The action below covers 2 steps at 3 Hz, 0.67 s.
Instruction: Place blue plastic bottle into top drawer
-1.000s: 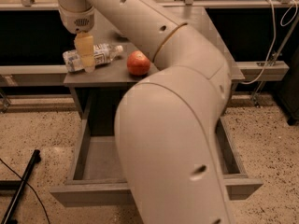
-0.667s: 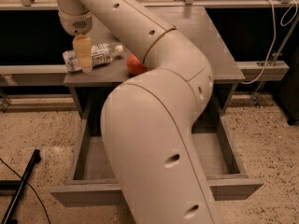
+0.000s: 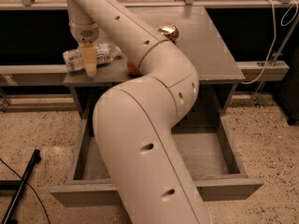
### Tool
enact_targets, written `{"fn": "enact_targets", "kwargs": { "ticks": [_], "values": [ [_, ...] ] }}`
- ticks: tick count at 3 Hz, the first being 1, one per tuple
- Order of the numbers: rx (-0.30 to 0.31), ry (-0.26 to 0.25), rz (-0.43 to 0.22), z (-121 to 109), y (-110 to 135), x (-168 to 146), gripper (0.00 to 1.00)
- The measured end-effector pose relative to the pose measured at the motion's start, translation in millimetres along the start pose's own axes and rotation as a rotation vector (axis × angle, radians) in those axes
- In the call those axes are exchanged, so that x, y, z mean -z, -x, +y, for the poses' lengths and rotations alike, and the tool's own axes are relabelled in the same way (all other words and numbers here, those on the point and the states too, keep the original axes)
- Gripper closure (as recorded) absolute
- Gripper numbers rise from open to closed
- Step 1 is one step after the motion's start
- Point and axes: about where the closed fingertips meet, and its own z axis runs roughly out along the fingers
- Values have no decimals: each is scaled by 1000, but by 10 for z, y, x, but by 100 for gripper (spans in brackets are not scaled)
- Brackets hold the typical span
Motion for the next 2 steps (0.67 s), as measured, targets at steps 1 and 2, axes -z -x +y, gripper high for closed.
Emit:
{"fn": "enact_targets", "kwargs": {
  "ticks": [1, 2],
  "values": [
    [-22, 11, -12, -25, -72, -89, 39],
    [-40, 11, -63, -20, -93, -4, 63]
  ]
}}
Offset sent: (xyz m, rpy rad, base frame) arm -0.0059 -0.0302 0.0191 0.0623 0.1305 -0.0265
